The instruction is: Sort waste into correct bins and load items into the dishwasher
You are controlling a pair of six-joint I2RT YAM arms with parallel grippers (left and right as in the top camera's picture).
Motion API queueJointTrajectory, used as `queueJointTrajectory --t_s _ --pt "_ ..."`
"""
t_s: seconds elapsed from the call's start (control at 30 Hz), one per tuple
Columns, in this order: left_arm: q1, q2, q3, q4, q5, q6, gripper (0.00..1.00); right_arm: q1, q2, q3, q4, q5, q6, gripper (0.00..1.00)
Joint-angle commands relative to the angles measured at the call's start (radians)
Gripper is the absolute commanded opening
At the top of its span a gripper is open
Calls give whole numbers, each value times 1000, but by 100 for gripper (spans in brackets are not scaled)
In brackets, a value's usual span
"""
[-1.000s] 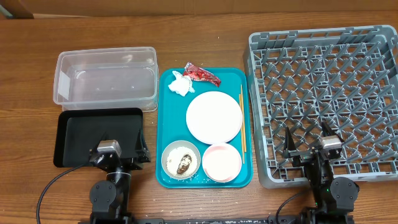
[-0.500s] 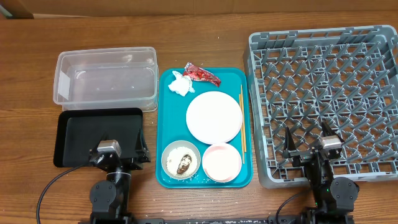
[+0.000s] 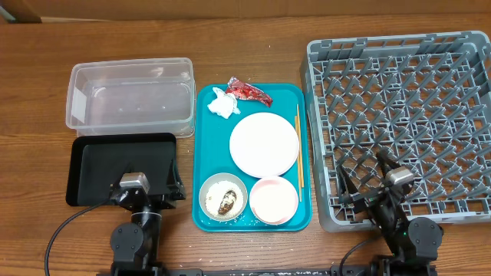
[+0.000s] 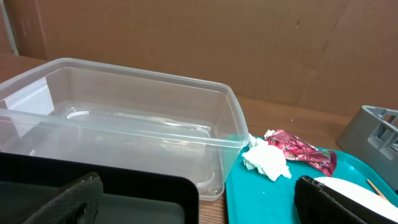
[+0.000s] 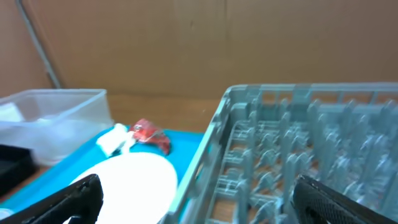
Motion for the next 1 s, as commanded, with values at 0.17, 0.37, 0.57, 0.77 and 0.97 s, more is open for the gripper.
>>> queueJointTrajectory --t_s 0.17,0.37,0.57,0.77,0.97 --pt "6 -10 -4 26 149 -22 100 -1 156 409 -317 -9 85 100" --pt "6 -10 -2 151 301 -23 100 -1 446 781 -693 -13 29 100" --pt "6 -4 136 196 497 -25 100 -1 635 1019 -799 -137 66 100" --pt "6 128 452 -60 506 -21 100 -1 705 1034 -725 -283 148 100" --pt "5 433 808 -449 530 -21 100 5 816 1065 -890 -203 284 100"
